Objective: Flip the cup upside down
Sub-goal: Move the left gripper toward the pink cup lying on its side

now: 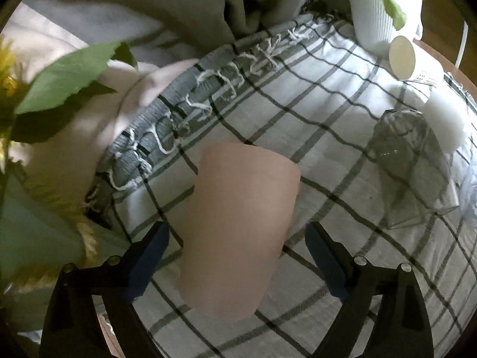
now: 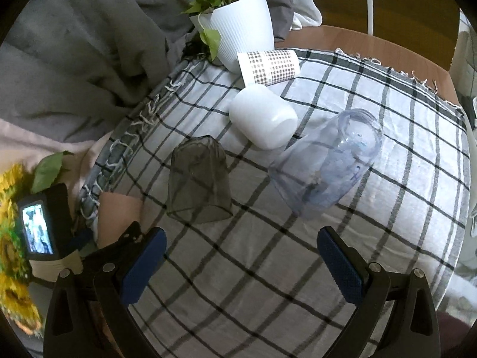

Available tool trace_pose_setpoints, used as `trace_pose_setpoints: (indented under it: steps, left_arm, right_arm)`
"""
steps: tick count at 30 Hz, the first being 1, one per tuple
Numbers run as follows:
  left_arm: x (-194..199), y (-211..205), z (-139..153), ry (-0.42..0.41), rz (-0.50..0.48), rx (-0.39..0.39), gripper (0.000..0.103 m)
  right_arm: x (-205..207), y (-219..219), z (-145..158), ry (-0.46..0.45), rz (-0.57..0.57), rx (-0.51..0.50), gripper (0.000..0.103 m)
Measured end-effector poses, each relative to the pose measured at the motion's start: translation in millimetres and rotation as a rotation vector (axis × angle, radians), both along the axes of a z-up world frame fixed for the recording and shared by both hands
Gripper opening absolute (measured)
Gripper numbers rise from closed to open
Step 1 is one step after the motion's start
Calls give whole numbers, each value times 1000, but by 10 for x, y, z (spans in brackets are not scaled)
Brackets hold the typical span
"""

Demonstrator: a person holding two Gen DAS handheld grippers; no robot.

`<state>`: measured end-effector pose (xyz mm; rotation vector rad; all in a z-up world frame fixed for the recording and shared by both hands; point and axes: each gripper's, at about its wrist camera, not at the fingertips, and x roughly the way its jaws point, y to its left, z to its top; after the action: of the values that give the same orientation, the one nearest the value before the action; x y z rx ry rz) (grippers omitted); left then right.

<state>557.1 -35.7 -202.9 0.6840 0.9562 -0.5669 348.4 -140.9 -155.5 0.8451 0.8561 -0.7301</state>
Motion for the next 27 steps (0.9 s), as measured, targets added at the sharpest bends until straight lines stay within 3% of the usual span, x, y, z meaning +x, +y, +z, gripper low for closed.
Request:
trace_pose_setpoints:
  steps: [5,9,11,27]
  left_arm:
    - [72,-7,-109,48,-5,-6,87]
    - [104,-1,-157,24,8,-8,84]
    - [122,5,-176,13,16,1,77]
    - [51,57,-79,53,83,-54,75]
  right_arm:
    - [66,-4,-42,10,-11,13,102]
    - [82,-4,-61,19,-19,7,102]
    - [79,-14,-77,27,-23,6,102]
    - [-29,-75,-20,26,-33,-34,102]
